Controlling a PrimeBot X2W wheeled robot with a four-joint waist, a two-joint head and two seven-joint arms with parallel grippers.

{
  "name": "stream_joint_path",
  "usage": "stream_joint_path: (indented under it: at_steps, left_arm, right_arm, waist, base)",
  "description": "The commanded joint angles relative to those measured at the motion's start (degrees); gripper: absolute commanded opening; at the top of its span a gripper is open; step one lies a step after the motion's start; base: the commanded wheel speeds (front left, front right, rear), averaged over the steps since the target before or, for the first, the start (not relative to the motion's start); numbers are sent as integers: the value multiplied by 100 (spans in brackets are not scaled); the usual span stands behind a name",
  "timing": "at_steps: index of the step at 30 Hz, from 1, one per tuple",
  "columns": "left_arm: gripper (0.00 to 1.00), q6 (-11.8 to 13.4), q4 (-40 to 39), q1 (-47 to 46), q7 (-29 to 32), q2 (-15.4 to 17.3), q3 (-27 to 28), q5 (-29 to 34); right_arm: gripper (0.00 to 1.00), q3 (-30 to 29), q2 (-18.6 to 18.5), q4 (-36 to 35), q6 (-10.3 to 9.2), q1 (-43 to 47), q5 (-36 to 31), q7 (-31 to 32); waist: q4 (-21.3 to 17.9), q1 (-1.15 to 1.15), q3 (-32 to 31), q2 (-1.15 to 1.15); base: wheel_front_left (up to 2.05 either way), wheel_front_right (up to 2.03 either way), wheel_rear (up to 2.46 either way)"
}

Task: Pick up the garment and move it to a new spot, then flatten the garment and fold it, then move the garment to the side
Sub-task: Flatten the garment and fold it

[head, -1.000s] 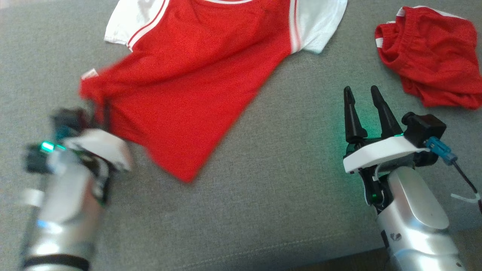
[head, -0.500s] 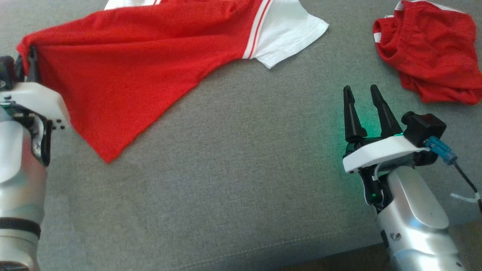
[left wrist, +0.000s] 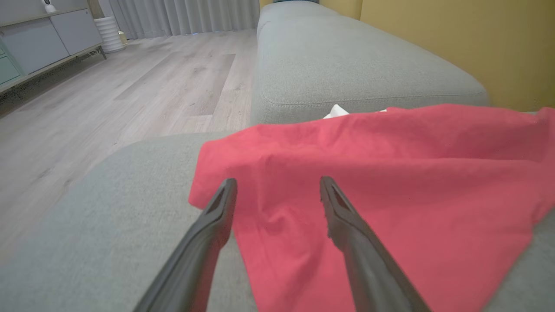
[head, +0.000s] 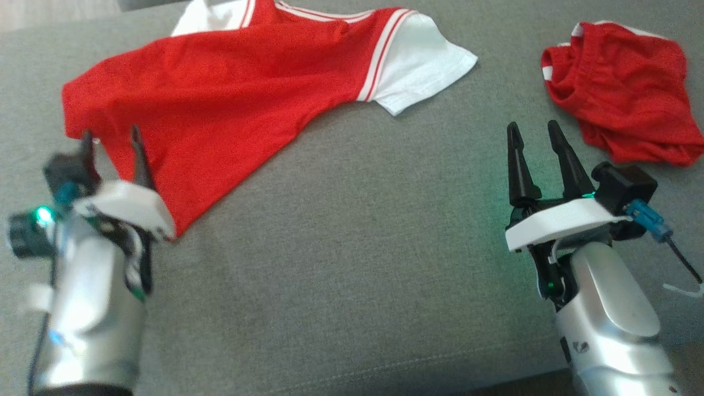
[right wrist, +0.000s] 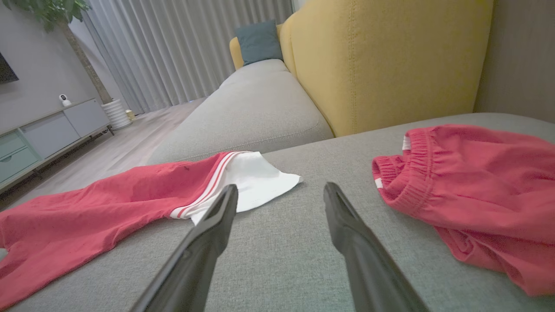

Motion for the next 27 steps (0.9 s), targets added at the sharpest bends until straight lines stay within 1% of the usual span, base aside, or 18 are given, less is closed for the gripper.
stream_joint_path:
  at_steps: [1, 6, 7, 14, 21, 27]
  left_arm:
    - [100, 83, -459, 207, -30, 26, 191, 30]
    - [100, 176, -1050, 1003, -30, -353, 299, 78]
    - [100, 176, -1050, 1003, -30, -353, 299, 78]
    - [100, 272, -1625, 1943, -30, -611, 518, 193]
    - [100, 214, -1981, 2600, -30, -729, 434, 445]
    - [100, 85, -1899, 2805, -30, -795, 334, 449]
  right_arm:
    - [100, 80, 29, -214, -5, 95, -120, -37]
    - [100, 27, 29, -190, -5, 259, -256, -37]
    - [100, 27, 29, -190, -5, 259, -256, -37]
    - [100, 36, 29, -104, -5, 527, -339, -37]
    - [100, 54, 29, -6, -5, 799, -389, -37]
    - [100, 94, 29, 2, -5, 869, -376, -37]
  waist:
    - [102, 0, -151, 0]
    - [230, 0, -407, 0]
    - [230, 0, -407, 0]
    - [348, 0, -783, 0]
    - [457, 0, -994, 0]
    - [482, 0, -982, 0]
  base:
    - [0, 0, 0]
    - [0, 0, 0]
    - [0, 0, 0]
    - [0, 0, 0]
    - [0, 0, 0]
    - [0, 0, 0]
